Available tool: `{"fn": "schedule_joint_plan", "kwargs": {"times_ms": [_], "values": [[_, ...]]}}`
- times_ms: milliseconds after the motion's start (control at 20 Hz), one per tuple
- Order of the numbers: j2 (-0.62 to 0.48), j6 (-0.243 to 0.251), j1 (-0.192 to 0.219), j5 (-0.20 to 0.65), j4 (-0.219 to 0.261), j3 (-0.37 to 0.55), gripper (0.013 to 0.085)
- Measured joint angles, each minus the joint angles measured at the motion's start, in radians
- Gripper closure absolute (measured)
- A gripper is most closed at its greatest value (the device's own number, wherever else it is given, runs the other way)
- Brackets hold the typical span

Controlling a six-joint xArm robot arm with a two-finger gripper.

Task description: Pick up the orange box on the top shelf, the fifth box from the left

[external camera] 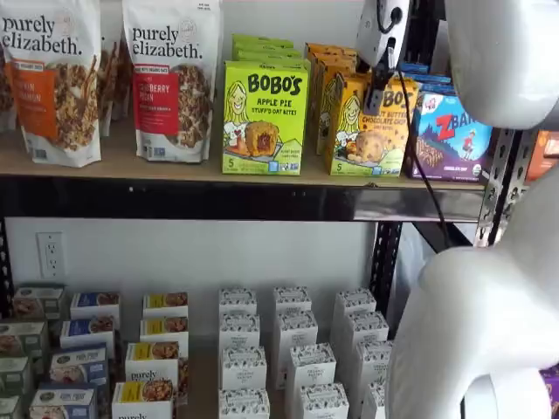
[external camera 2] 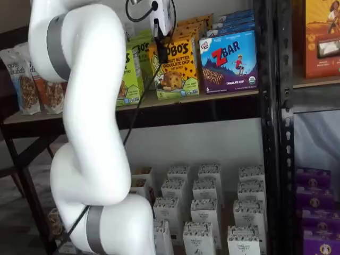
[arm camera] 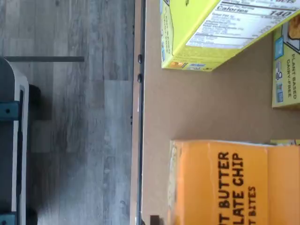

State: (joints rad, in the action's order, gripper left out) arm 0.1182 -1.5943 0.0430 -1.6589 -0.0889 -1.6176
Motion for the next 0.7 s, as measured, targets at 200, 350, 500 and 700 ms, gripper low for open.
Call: {"fn": "schedule_joint_plan", "kwargs": {"times_ms": [200,350,500,700], "values": [[0.001,0.0,0.0,0.0,-0.001,0.001,0.057],[0.002,0.0,0.0,-0.001,-0.001,0.001,0.061],[-0.001,0.001,-0.001,-0.008,0.004,-0.003,0.061],[0.003,-0.002,0.001,-0.009,0.006,0.002,0.061]]}}
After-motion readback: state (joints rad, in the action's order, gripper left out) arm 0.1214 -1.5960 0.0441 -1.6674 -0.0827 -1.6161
